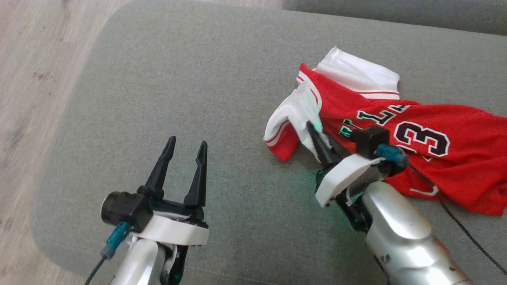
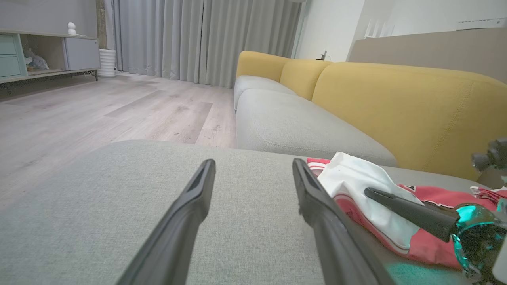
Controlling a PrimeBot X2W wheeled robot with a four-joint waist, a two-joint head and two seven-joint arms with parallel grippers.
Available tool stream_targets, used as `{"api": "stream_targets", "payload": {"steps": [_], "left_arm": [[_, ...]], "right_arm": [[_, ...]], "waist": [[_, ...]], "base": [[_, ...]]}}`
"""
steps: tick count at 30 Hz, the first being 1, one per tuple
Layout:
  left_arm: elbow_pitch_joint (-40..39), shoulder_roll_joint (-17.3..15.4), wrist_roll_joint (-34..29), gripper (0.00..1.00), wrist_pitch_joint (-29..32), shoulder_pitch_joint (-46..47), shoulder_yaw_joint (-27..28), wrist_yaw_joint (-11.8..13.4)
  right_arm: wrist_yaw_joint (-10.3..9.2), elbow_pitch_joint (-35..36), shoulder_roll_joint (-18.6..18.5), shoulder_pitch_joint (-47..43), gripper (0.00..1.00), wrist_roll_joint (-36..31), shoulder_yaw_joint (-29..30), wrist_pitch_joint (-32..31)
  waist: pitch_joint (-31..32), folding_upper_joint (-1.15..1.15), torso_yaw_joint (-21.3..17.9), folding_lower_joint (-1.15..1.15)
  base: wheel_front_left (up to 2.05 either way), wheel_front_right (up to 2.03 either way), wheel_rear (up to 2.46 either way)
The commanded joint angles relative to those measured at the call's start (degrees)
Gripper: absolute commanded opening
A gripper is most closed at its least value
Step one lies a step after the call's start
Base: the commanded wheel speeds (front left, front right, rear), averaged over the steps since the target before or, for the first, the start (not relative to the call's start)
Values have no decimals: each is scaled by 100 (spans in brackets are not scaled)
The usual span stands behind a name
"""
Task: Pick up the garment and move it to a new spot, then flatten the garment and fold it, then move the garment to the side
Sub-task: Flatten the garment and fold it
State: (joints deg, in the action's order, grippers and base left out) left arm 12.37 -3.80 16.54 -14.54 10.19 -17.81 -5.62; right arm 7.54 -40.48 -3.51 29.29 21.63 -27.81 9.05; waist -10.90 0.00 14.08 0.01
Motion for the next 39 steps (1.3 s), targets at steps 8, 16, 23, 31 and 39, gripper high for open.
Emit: {"api": "stream_targets", "payload": {"steps": [8,16,23,31,39], "left_arm": [[-137,19,-147,100,-46,30,427,-75],[-86,30,-195,100,-46,-159,503,-109],[-106,16,-267,100,-46,-265,538,-130],[-180,-29,-315,100,-46,-199,523,-152],[-268,-66,-298,100,-46,36,541,-166]], "right_arm": [[-5,544,63,-149,0,-60,-1118,344],[-5,1045,63,-598,0,2,-2387,96],[-5,1042,63,-815,100,-34,-2920,-120],[-5,1286,63,-847,100,-336,-967,469],[-5,2066,63,-1650,100,-1185,1628,589]], "waist": [[386,0,-327,-1],[760,0,-486,-1],[989,0,-620,-1],[1057,0,-1092,-1],[811,0,-1733,-1]], "base": [[0,0,0],[0,0,0],[0,0,0],[0,0,0],[0,0,0]]}}
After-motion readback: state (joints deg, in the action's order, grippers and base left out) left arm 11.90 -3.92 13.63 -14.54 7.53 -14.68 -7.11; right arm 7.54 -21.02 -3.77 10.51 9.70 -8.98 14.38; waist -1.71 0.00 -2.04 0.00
